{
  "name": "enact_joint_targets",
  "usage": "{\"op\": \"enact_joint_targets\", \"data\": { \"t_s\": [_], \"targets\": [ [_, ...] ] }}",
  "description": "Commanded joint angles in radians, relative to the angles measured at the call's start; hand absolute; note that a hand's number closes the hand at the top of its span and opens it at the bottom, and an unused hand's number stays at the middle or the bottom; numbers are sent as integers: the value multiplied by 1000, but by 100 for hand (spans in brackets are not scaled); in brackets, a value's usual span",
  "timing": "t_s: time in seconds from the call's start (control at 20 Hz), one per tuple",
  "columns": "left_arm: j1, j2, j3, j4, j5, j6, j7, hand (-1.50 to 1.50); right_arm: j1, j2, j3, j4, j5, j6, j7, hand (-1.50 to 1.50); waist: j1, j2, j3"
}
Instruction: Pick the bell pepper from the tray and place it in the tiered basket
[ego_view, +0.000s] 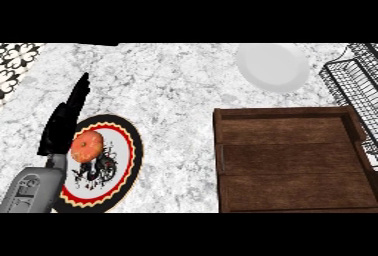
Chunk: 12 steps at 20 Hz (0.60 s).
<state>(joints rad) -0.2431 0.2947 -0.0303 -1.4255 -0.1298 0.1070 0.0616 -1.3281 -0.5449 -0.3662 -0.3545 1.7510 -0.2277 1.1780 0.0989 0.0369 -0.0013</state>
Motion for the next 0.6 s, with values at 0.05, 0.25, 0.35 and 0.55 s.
{"op": "enact_joint_targets", "data": {
  "t_s": [0.05,0.25,0.35,0.55],
  "targets": [
    [44,16,14,5,16,-24,-39,0,-43,-51,11,83,69,136,182,150,-4,-4,-1],
    [43,24,40,1,25,-19,-13,0,3,-44,-6,106,73,102,175,150,-32,-15,1],
    [44,11,32,6,13,-8,-2,0,6,-52,-31,116,48,89,115,150,-44,-18,2],
    [45,-4,26,35,-4,2,-39,0,0,-42,-68,123,20,80,93,150,-45,-16,2]
  ]
}}
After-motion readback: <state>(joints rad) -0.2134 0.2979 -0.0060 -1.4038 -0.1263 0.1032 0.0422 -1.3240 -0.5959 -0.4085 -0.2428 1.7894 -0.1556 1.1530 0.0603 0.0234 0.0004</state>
